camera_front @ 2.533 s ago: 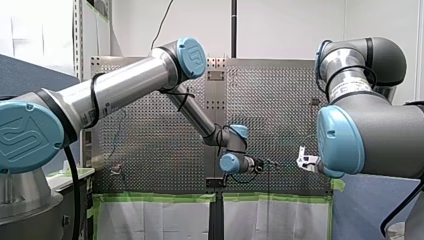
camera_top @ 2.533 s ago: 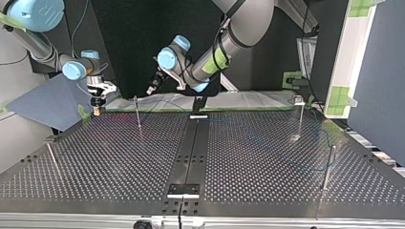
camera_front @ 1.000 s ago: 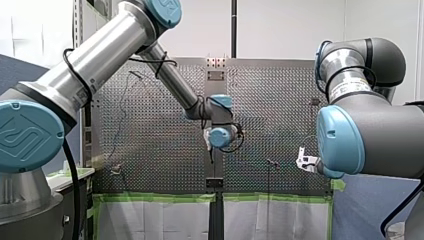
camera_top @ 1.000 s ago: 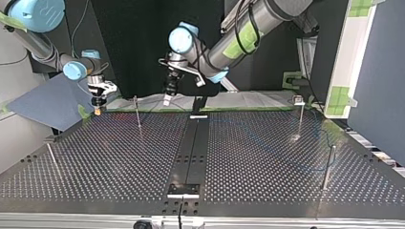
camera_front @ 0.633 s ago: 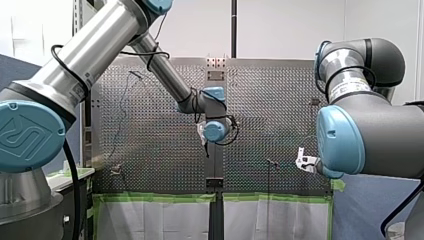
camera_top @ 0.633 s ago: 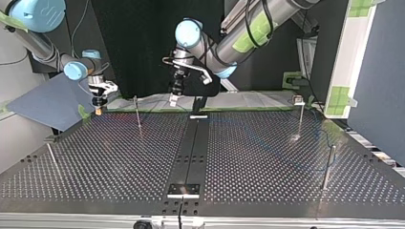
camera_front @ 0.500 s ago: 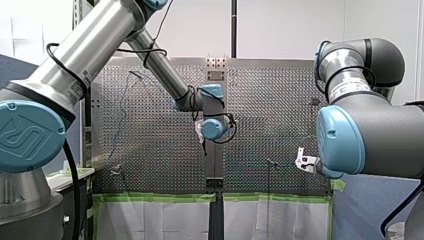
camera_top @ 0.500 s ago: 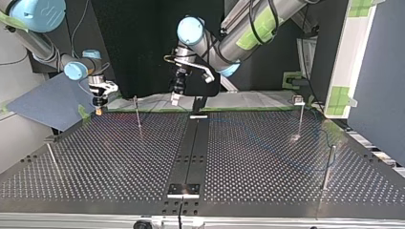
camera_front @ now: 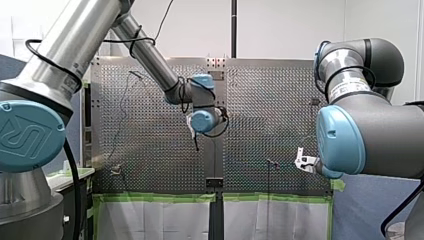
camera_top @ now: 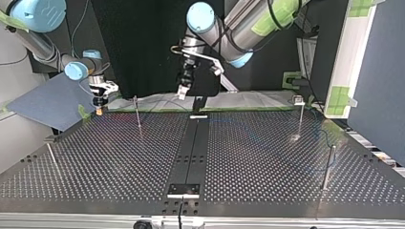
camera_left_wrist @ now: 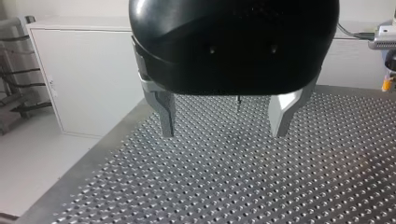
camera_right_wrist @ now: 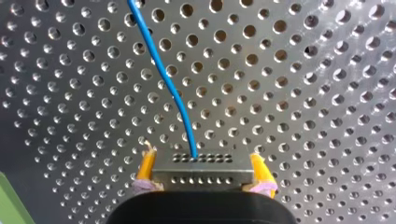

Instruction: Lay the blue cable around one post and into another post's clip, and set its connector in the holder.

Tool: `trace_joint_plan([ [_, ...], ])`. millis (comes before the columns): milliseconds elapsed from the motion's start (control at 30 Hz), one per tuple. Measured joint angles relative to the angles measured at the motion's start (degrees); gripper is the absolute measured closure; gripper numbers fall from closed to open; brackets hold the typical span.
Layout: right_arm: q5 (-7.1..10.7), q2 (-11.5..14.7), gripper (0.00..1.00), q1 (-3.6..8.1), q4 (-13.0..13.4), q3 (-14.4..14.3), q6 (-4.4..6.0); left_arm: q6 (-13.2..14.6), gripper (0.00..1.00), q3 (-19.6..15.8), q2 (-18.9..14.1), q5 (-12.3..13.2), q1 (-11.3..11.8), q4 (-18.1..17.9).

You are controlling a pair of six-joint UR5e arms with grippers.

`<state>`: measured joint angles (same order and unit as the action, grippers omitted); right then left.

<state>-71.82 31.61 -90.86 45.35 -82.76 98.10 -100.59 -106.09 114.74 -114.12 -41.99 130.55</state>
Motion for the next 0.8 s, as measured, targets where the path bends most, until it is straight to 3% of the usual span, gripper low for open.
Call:
trace_joint_plan([
  [467,0.08,-0.1,1.0,-0.3,0.0,0.0,0.0,0.0,0.0,-8.0,-8.0,0.3,-0.1,-6.1],
  [800,0.08,-0.1,1.0,-0.47,-0.1,0.1,-0.16,0.2,0.0,-13.5,-11.7,-1.3,0.3,-5.4],
])
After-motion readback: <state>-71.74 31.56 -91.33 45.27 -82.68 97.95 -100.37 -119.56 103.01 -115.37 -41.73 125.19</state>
